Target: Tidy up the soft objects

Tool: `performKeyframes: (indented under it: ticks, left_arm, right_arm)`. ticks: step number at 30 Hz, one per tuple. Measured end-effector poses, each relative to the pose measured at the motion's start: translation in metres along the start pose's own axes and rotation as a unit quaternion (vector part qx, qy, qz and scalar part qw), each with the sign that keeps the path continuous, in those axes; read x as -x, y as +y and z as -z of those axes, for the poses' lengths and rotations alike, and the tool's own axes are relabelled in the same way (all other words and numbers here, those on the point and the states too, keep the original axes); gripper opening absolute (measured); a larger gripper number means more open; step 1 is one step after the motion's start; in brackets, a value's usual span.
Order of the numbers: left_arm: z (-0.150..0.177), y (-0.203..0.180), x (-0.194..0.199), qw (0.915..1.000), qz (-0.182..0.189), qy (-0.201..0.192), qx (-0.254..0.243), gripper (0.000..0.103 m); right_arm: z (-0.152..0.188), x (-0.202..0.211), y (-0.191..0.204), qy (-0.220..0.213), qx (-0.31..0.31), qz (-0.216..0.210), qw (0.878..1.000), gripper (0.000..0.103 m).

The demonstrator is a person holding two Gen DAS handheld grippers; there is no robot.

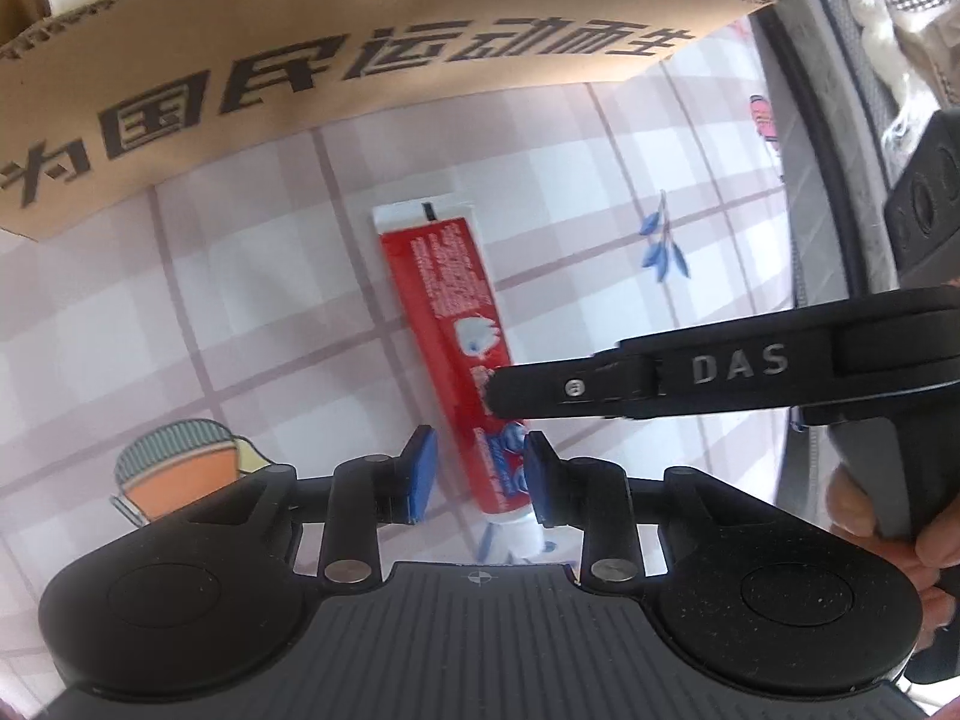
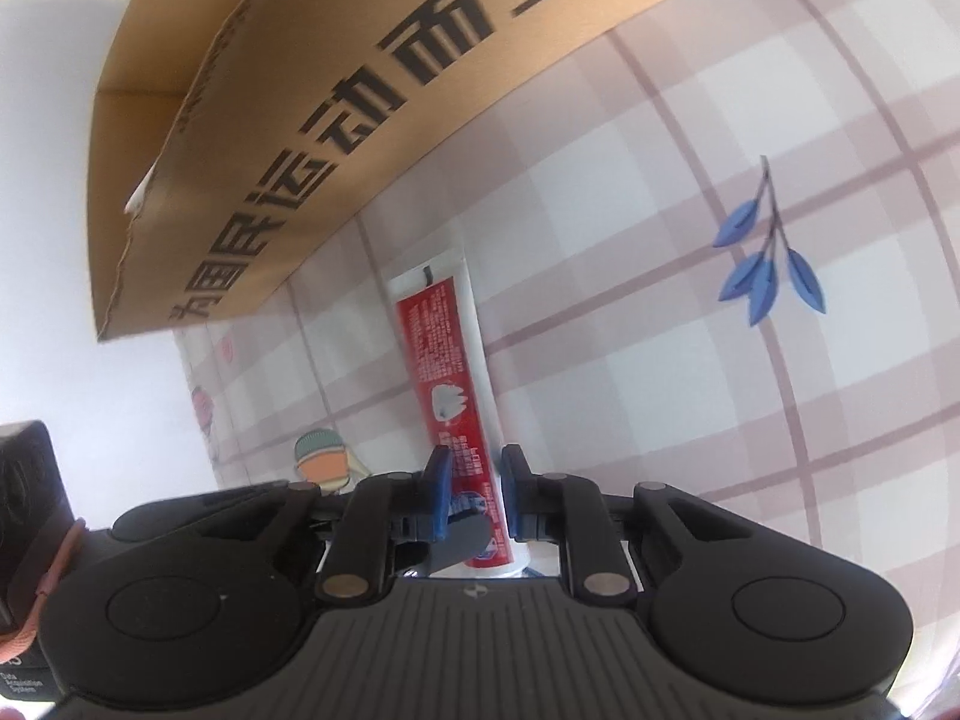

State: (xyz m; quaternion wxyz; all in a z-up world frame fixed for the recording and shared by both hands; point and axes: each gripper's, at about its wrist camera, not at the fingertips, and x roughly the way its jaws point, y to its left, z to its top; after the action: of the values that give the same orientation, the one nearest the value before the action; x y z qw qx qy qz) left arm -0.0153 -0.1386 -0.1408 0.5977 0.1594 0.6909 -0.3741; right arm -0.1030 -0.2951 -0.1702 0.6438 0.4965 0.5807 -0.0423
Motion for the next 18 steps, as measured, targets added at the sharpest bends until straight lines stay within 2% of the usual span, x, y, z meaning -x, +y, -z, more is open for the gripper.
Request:
performKeyframes:
  ticks: [2, 4, 6, 7, 9, 10, 11, 15, 18]
  left_arm:
    - [-0.001, 0.002, 0.001, 1.0000, -0.005, 0.000, -0.007, 0.037]
    - [-0.003, 0.003, 0.000, 0.9999, -0.014, 0.001, -0.009, 0.050]
    - [-0.005, 0.005, -0.001, 0.9997, -0.022, 0.002, -0.009, 0.056]
    - [-0.005, 0.006, 0.000, 0.9996, -0.025, 0.000, -0.010, 0.060]
    - [-0.006, 0.007, 0.000, 0.9994, -0.032, -0.002, -0.015, 0.064]
    - [-0.006, 0.008, 0.000, 0.9992, -0.034, -0.004, -0.019, 0.064]
    - [-0.006, 0.008, 0.001, 0.9992, -0.033, -0.004, -0.024, 0.064]
    - [-0.004, 0.013, 0.007, 0.9992, -0.025, -0.012, -0.030, 0.065]
    - [-0.002, 0.014, 0.013, 0.9984, -0.026, -0.019, -0.048, 0.065]
  right_arm:
    - [0.001, 0.001, -0.004, -0.006, -0.018, -0.004, 1.000, 0.021]
    - [0.002, 0.004, -0.003, -0.019, -0.020, 0.007, 1.000, 0.023]
    - [0.003, 0.006, -0.001, -0.030, -0.017, 0.019, 0.999, 0.024]
    - [0.004, 0.006, 0.000, -0.032, -0.016, 0.021, 0.999, 0.028]
    - [0.006, 0.005, 0.005, -0.037, -0.014, 0.030, 0.999, 0.042]
    - [0.008, 0.006, 0.007, -0.044, -0.013, 0.035, 0.998, 0.053]
    - [0.010, 0.008, 0.010, -0.052, -0.011, 0.039, 0.998, 0.056]
    - [0.019, 0.019, 0.017, -0.082, 0.000, 0.052, 0.995, 0.063]
    - [0.024, 0.023, 0.019, -0.097, -0.006, 0.064, 0.993, 0.063]
